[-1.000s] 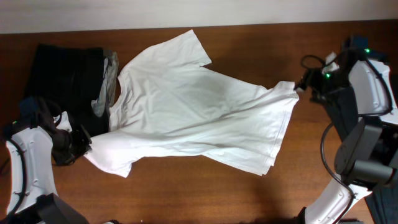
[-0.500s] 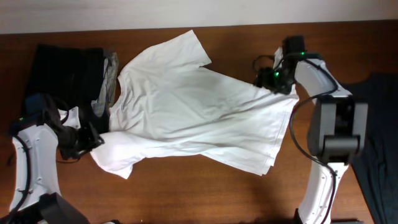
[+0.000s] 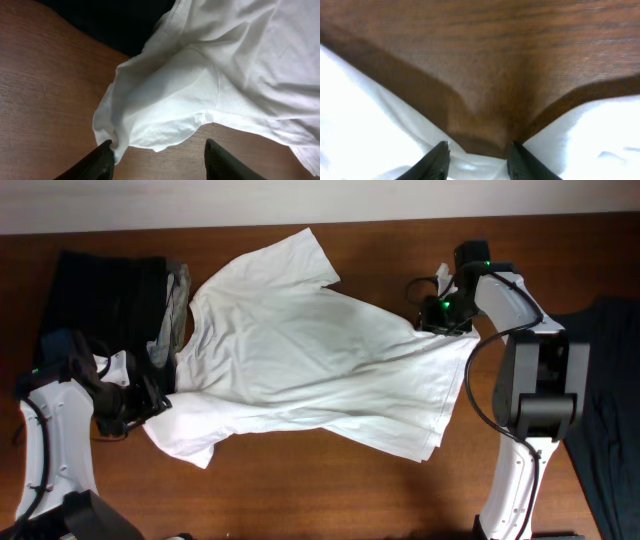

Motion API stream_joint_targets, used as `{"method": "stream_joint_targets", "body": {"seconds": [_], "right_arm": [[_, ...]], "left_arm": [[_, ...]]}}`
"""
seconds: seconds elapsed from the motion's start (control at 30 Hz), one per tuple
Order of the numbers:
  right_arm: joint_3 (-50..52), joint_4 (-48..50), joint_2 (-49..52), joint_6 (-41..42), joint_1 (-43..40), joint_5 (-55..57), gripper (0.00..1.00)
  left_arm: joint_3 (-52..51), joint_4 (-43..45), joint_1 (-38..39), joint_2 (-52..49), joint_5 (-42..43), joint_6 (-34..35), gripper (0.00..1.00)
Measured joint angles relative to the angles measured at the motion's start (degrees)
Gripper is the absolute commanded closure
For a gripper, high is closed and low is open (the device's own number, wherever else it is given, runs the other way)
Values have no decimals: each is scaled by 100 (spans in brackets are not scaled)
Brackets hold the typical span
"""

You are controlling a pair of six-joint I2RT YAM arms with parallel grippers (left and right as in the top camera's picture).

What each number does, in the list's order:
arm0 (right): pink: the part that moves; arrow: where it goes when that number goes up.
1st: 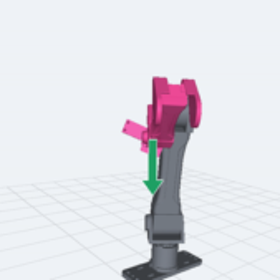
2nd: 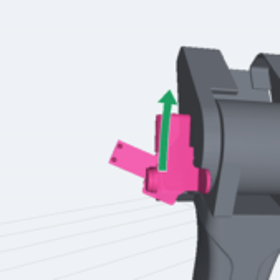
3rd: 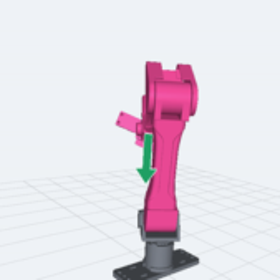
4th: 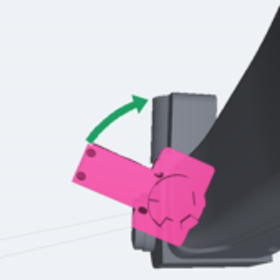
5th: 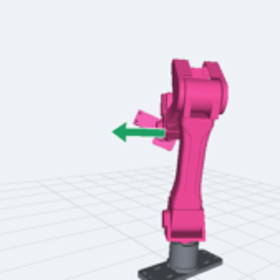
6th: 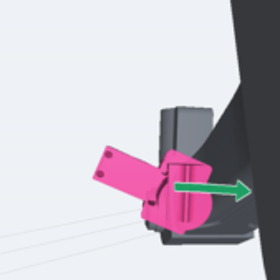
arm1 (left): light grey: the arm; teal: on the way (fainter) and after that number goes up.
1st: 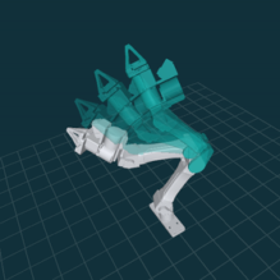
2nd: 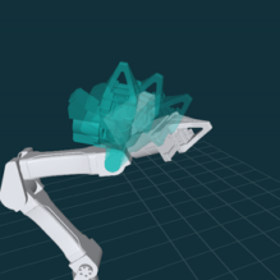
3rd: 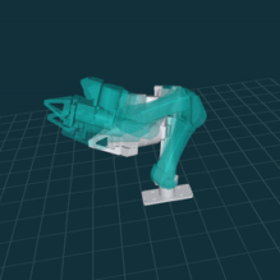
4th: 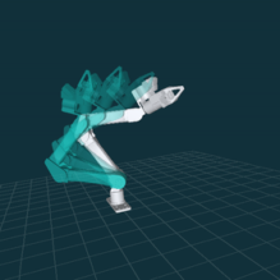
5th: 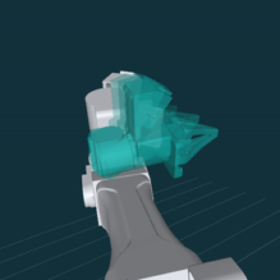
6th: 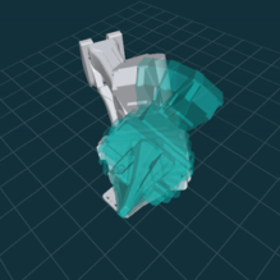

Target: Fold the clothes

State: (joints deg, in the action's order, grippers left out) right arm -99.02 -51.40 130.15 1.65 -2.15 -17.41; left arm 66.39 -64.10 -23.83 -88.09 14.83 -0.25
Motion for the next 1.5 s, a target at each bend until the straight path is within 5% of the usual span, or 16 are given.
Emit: {"method": "stream_joint_targets", "body": {"seconds": [0.1,0.33,0.37,0.47,0.67,0.8,0.97,1.3,1.33,1.37,1.4,1.43,1.5], "right_arm": [[17,-42,13,-323,-4,-24,96],[-166,881,205,-26,-50,-103,96],[-286,907,273,44,-83,-105,93],[-678,660,385,24,-221,-245,42],[-870,-81,387,-874,-210,-748,18],[-745,-249,387,-1298,24,-866,45],[-629,-476,391,-1528,162,-815,96],[-1370,1207,466,-295,-35,391,96],[-1537,1329,466,-229,-72,407,94],[-1735,1482,466,-160,-103,413,73],[-1853,1572,466,-118,-127,428,37],[-1952,1604,466,-48,-146,435,22],[-2039,1508,466,103,-157,457,21]], "left_arm": [[0,72,0,0,0,0,41],[0,190,0,0,0,0,41],[0,249,0,0,15,0,41],[0,321,0,2,87,0,41],[0,391,0,0,131,0,40],[0,393,0,0,131,0,40],[0,393,0,0,131,0,40],[0,568,0,2,592,0,30],[0,588,7,0,688,0,29],[0,616,22,0,785,0,29],[0,640,44,0,852,0,29],[0,664,94,2,907,0,29],[0,743,280,0,994,-2,28]]}}
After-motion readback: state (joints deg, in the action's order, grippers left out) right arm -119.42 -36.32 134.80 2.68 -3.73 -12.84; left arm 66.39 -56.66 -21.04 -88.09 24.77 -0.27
